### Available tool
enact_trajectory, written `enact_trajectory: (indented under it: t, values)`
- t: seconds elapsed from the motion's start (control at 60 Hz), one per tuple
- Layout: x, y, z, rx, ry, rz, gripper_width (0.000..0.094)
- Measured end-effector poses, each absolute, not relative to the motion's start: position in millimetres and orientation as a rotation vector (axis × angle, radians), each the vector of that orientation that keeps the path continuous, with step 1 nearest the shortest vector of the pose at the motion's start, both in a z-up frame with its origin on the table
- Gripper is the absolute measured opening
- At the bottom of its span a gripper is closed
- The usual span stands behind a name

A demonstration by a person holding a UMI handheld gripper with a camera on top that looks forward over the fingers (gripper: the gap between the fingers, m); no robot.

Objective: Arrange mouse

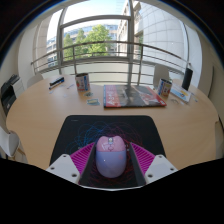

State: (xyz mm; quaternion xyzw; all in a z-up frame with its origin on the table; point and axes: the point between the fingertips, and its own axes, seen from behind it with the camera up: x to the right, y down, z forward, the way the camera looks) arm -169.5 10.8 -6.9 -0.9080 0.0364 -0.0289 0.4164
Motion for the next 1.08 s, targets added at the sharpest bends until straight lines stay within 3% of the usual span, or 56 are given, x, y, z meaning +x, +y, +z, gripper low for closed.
enact_trajectory:
  t: [0.083,0.317,0.617,0.833,1.083]
  values:
    - [-170,5,8,-2.258,0.066,-0.093,0.0863]
    - [-177,-46,82,-2.193,0.088,-0.120,0.0847]
    - [-198,-165,167,-2.111,0.074,-0.185,0.0846]
    - [-216,-234,181,-2.107,0.057,-0.183,0.0842]
    - [-226,-254,189,-2.096,0.051,-0.190,0.0844]
